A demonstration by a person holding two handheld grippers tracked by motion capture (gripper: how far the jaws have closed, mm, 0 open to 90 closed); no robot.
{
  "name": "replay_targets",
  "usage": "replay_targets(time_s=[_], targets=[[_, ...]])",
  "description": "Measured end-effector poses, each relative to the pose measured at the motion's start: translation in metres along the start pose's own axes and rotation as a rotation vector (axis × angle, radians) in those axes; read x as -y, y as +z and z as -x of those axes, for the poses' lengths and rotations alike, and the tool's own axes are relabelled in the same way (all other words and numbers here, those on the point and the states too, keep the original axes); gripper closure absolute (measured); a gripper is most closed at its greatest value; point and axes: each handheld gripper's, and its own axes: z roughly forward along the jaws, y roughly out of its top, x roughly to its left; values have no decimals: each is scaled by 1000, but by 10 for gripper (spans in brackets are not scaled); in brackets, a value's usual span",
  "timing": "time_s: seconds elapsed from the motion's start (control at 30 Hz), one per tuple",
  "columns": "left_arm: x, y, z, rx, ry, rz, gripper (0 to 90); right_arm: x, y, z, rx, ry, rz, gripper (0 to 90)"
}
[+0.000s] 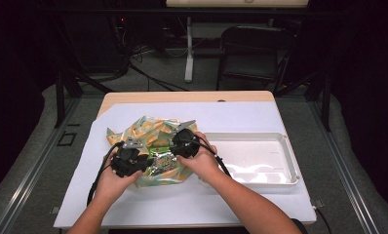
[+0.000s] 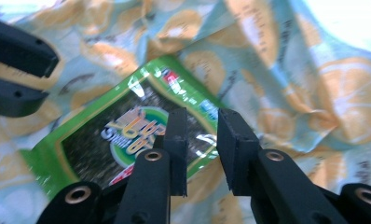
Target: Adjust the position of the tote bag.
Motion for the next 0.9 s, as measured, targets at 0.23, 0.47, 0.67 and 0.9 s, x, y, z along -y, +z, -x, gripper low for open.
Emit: replay_targets(time_s=[0.23, 0.47, 0.67, 0.9], targets=[[5, 1, 8, 9, 25, -13, 735, 14, 4, -3, -4, -28, -55, 759], [11, 7, 12, 11, 35, -36, 764, 28, 1, 3, -1, -12, -88, 778], [13, 11, 17, 30, 45, -51, 776, 35, -2, 3, -1, -12, -114, 784], [17, 11, 23, 42, 60, -71, 791, 40, -3, 1, -2, -11, -104, 787]])
